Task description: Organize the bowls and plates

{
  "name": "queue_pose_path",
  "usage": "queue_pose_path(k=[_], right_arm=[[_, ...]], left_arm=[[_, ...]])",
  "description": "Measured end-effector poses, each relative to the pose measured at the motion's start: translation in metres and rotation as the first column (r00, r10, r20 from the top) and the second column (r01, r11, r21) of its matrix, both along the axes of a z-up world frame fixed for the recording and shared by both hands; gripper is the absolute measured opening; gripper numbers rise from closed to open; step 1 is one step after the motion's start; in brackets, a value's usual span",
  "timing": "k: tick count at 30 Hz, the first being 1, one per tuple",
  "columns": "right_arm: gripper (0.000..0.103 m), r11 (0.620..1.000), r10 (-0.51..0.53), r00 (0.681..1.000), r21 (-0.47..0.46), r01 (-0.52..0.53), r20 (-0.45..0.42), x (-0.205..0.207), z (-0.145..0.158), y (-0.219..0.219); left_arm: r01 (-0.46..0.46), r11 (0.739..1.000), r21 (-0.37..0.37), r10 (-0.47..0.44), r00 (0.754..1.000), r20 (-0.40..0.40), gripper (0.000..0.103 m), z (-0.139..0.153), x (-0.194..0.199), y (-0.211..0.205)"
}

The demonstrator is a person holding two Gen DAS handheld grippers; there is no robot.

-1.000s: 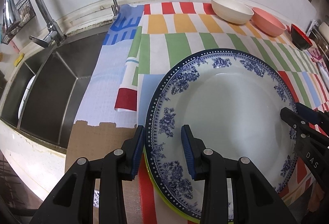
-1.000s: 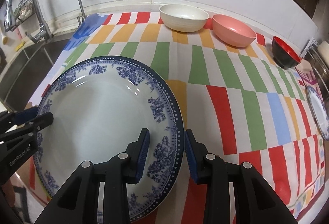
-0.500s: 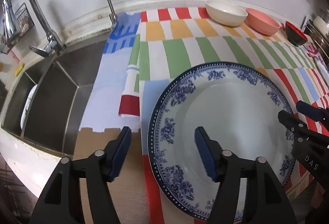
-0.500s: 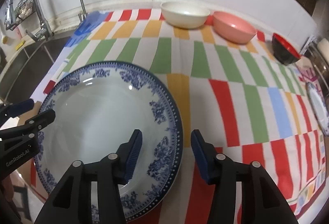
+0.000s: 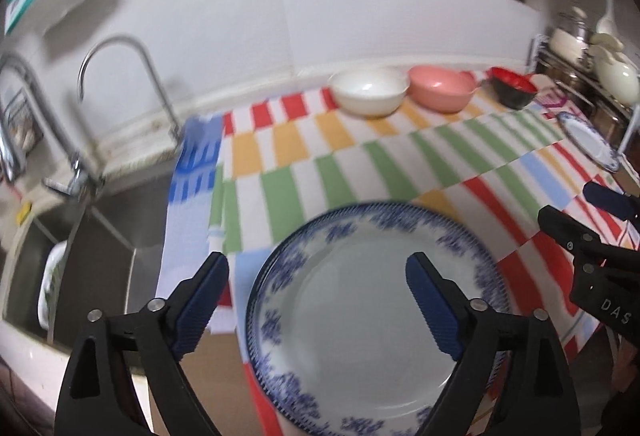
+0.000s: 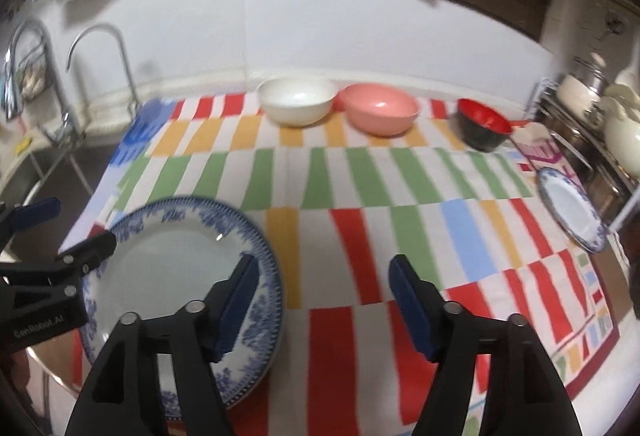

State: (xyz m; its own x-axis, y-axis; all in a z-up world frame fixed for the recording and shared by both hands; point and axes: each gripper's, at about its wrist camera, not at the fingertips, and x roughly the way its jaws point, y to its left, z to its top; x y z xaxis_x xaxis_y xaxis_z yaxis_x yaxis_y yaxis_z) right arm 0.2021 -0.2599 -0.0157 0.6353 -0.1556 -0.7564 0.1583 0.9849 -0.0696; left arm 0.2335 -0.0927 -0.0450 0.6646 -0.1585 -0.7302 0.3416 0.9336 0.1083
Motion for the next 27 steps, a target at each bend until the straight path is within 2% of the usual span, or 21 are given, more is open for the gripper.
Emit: queue_pose_path(k=[2,9,22,27], right_arm=[[0.078,0.999,-0.04,0.998,-0.02,0.04,0.038,-0.006,0.011,-0.01],[0.083,0.983,-0.158,0.98,-0.074,0.168,0.125,-0.02,0.036,-0.049],[0.083,0.943,-0.297,0.934,-0.095,0.32,0.198,-0.039,0.06,-0.148],[0.083,0.926,-0.34,0.914,-0.094,0.367,0.219,-0.045,0.063,-0.191]], left_arm=[[0.033,0.999,-0.012,-0.032,0.999,0.026,0.096,0.009,0.0,-0.01],[0.124,0.992,-0.033,-0.12,0.987,0.103,0.099,0.033,0.003,-0.056],[0.255,0.962,-0.098,-0.241,0.961,0.14,0.099,0.058,0.005,-0.17],[0.296,0.95,-0.101,-0.28,0.949,0.146,0.099,0.062,0.007,-0.217]])
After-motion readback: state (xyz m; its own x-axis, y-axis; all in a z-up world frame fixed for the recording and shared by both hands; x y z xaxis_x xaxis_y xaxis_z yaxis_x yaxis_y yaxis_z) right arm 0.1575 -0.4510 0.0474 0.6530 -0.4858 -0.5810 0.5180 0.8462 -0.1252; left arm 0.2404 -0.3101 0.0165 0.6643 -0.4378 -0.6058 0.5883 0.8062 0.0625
